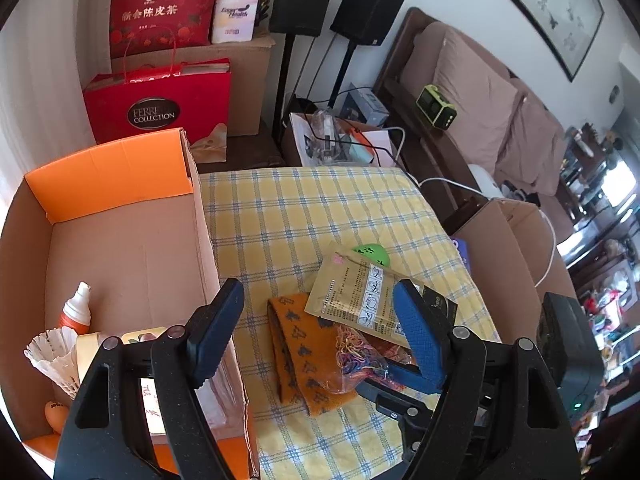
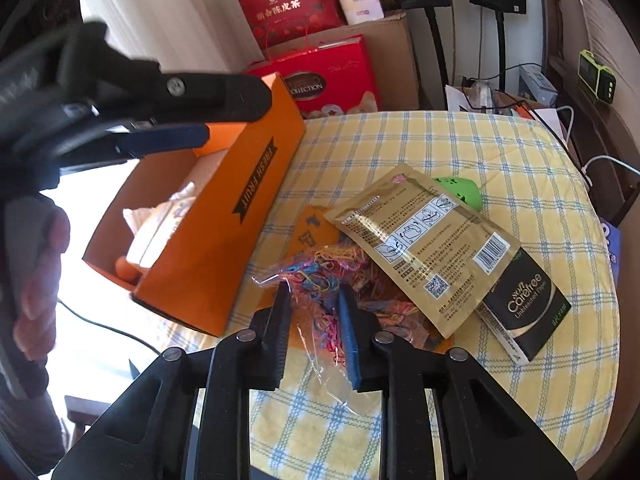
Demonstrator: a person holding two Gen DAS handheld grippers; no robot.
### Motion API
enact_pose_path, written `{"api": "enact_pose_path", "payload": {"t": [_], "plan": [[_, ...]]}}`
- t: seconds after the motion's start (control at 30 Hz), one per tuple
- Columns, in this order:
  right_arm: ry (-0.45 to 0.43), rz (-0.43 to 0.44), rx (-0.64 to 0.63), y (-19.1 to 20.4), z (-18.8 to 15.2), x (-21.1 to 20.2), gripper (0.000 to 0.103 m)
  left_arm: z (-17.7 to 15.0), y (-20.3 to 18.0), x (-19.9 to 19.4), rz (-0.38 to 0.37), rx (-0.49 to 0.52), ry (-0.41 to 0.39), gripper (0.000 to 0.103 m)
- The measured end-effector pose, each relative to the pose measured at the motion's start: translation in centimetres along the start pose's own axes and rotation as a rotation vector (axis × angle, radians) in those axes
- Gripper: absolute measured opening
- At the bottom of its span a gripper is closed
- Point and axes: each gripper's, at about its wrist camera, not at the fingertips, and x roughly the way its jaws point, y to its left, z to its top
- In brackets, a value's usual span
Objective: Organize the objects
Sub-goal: 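Grasp the bag of colourful rubber bands with the right tool and lift it, then grasp the gold snack packet with the left tool while the right tool holds the rubber bands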
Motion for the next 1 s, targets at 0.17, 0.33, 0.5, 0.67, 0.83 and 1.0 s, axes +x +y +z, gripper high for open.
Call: {"api": "enact_pose_path", "payload": {"t": [0.17, 0.33, 0.5, 0.67, 0.83, 1.0], "plan": [[-0.038, 0.018, 0.036, -0.7, -0.1, -2.8, 0.018, -0.4, -1.0, 0.2, -0.011, 0.01, 0.006, 0.075], [-0.089, -0.002, 0.091, -2.1, -0.5, -6.0, 0.018, -1.3, -2.5, 0.8, -0.041, 0.012, 0.017, 0.085], [-0.128, -0.038, 0.156, -4.5, -1.1, -8.5, 0.018, -2.2, -4.1, 2.4, -0.06, 0.019, 0.064, 0.09], [-0.15, -0.066, 0.198, -6.6, -1.7, -10.3, 0.018, -3.1, -5.3, 4.4, -0.097, 0.006, 0.124, 0.09], [-0.163, -0.075, 0.228, -8.0, -2.5, -11.4, 0.018, -3.8, -5.2, 6.1, -0.145, -0.074, 0.152, 0.09], [-0.167, -0.076, 0.241, -8.6, -2.5, -11.3, 0.018, -4.4, -3.9, 7.7, -0.182, -0.184, 0.161, 0.087]]}}
